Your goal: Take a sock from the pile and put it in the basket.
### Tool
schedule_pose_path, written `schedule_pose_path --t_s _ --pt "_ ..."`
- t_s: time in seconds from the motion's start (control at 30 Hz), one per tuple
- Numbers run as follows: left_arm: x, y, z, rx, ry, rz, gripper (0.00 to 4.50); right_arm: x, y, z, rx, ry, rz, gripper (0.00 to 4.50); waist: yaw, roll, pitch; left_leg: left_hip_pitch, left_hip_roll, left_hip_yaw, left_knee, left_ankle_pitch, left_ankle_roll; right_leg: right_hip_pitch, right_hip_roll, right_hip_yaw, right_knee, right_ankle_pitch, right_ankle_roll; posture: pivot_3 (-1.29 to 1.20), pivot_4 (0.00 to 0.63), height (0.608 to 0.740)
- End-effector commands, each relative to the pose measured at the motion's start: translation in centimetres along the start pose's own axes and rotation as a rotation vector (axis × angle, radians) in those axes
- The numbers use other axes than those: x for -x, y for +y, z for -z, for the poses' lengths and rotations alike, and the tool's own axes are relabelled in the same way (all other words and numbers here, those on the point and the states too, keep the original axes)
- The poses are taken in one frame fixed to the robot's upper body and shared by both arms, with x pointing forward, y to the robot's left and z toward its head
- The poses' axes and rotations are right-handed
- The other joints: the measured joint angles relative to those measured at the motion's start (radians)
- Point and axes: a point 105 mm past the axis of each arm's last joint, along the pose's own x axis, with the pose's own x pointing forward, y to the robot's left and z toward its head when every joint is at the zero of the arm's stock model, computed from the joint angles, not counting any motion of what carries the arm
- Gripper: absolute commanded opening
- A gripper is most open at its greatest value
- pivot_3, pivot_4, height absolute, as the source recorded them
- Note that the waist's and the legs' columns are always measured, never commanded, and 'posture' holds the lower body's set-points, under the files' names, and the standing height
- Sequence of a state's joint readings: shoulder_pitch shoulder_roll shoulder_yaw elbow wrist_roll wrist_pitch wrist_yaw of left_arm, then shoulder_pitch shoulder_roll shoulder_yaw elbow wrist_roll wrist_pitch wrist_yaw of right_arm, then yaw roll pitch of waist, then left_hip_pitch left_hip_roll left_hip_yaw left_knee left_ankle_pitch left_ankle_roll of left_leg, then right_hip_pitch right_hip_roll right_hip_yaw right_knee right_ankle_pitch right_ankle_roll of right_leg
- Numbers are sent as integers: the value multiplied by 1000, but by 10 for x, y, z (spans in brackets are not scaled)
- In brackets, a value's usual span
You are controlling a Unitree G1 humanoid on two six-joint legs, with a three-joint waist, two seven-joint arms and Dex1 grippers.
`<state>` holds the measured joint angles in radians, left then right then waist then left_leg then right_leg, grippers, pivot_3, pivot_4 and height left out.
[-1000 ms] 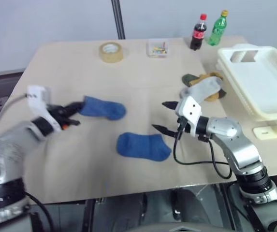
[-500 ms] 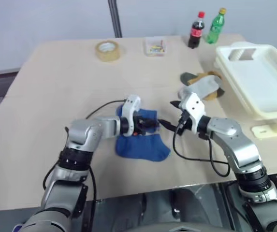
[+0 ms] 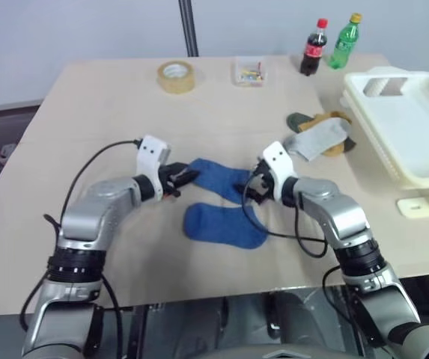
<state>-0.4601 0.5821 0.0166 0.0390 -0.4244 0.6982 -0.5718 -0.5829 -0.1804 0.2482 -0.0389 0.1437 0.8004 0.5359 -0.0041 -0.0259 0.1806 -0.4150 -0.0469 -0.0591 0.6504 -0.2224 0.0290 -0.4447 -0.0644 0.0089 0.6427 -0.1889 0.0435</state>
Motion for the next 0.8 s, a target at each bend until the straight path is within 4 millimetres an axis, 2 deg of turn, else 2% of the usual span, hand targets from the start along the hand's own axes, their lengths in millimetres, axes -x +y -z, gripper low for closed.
schedule_pose_path --t_s 0.03,0.07,0.1,0.13,0.2,0.23,0.27,0.3,0.33,0.4,0.47,0.5,0.6,0.7,0.8 --pt "-16 8 1 -21 -2 -82 2226 -10 -2 -2 14 1 5 4279 0 0 0 0 0 0 0 0 0 0 0 0 0 0 0 0 150 740" --pt "-20 7 1 2 -12 -84 2275 -13 -3 -1 12 5 9 4035 -1 0 0 0 0 -1 0 0 0 0 0 -1 0 0 0 0 150 740" --pt "-22 6 0 29 -21 -81 2016 -15 -3 0 15 9 3 3768 -5 0 -1 1 0 -1 0 0 0 0 0 -1 1 0 0 0 150 740" --pt "-23 4 -2 35 -32 -73 1729 -16 -4 0 23 10 2 3470 -8 0 -1 2 0 0 0 0 0 1 0 -1 1 0 0 0 150 740" --pt "-22 -1 -7 56 -69 -40 933 -17 -7 0 36 8 -5 2446 -14 0 -1 2 1 0 1 0 0 1 1 0 2 0 0 0 150 740" --pt "-19 -2 -9 71 -86 -35 851 -16 -8 -2 50 1 -9 2347 -16 0 -1 2 1 0 1 0 0 1 1 1 2 0 0 0 150 740" --pt "-16 -2 -11 76 -102 -32 578 -15 -9 -5 66 -14 -15 2063 -17 0 -1 2 1 0 1 0 -1 1 1 1 2 0 0 0 150 740" --pt "-11 -3 -13 80 -122 -24 11 -13 -10 -7 72 -23 -21 1426 -19 0 -1 2 1 0 1 0 -1 0 1 1 2 0 0 0 150 740" --pt "-5 -5 -17 87 -146 -13 0 -11 -10 -10 83 -30 -31 1154 -19 0 -1 1 1 0 0 0 -1 0 1 1 2 0 0 0 150 740" --pt "16 -19 -29 112 -215 53 0 1 -5 -19 104 -55 -86 180 -23 1 -1 0 2 0 0 0 -1 -1 1 1 2 0 0 0 150 740" --pt "37 -31 -39 152 -262 89 0 16 5 -26 121 -60 -175 77 -25 1 0 -1 1 0 0 0 0 -1 0 1 1 0 0 0 150 740" --pt "55 -42 -38 153 -267 117 0 31 13 -25 143 -38 -233 77 -25 1 0 -2 1 0 0 0 0 -2 -1 1 1 0 0 0 150 740" --pt "83 -64 -27 144 -210 140 0 57 32 -15 172 20 -312 77 -25 1 -1 -1 2 -2 0 -3 4 0 -5 1 -1 -1 1 0 150 740" --pt "93 -73 -13 171 -149 142 0 65 40 -4 172 61 -315 77 -20 1 -1 1 2 -2 0 -3 5 1 -5 0 -1 -1 1 0 150 740" --pt "96 -73 4 177 -85 103 0 67 52 8 159 92 -330 77 -15 1 -1 2 2 -1 2 -3 4 3 -3 -1 0 -1 1 0 150 740"
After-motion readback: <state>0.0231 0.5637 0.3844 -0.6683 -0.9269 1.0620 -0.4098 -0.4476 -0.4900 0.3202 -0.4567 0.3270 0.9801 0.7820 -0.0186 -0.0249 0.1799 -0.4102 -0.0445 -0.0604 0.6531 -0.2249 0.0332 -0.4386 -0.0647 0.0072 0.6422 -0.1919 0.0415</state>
